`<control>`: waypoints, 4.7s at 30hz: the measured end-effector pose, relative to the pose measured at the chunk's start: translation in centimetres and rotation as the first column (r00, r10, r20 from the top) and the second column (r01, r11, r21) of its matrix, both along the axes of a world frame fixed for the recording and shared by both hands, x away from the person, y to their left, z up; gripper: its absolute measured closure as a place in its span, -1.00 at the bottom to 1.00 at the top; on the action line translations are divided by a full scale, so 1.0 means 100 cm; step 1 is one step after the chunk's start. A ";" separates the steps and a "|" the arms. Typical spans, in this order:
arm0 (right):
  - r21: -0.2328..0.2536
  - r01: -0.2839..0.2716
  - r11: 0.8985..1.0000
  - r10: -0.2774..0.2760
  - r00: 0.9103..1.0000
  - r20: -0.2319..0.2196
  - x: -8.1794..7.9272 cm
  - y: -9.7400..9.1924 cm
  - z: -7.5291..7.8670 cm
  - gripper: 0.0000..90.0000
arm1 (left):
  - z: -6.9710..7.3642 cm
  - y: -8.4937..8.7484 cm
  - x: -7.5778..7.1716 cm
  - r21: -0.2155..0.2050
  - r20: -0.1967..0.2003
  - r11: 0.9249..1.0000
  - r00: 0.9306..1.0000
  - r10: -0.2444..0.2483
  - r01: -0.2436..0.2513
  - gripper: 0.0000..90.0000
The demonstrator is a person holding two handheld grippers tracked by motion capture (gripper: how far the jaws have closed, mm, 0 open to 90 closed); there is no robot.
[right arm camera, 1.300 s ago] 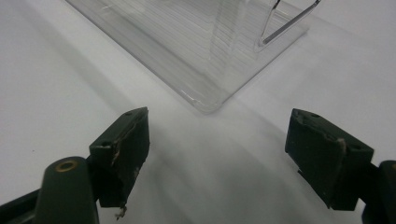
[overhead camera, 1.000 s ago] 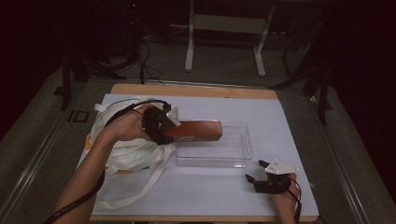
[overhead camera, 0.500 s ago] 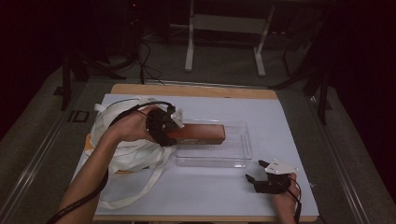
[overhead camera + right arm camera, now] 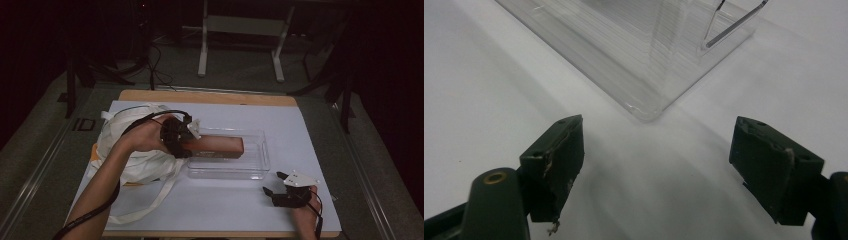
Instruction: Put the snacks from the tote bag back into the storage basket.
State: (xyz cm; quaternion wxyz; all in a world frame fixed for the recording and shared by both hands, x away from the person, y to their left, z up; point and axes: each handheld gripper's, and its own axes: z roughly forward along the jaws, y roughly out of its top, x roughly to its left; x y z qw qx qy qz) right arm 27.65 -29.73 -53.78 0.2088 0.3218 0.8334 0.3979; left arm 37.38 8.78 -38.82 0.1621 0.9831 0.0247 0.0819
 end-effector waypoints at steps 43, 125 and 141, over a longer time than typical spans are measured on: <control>-0.006 -0.006 1.000 0.006 1.000 0.004 -0.001 0.001 0.000 -0.52 | -0.019 -0.029 -0.007 0.048 0.002 0.995 0.996 -0.088 0.088 -0.04; -0.028 -0.022 0.999 0.022 1.000 -0.016 0.001 0.003 -0.001 -0.52 | -0.034 -0.047 0.007 0.009 -0.229 0.999 0.973 0.038 -0.037 -0.44; -0.028 -0.022 0.999 0.022 1.000 -0.017 0.001 0.003 -0.001 -0.52 | -0.029 -0.039 0.010 0.031 -0.228 0.998 0.971 0.063 -0.058 -0.35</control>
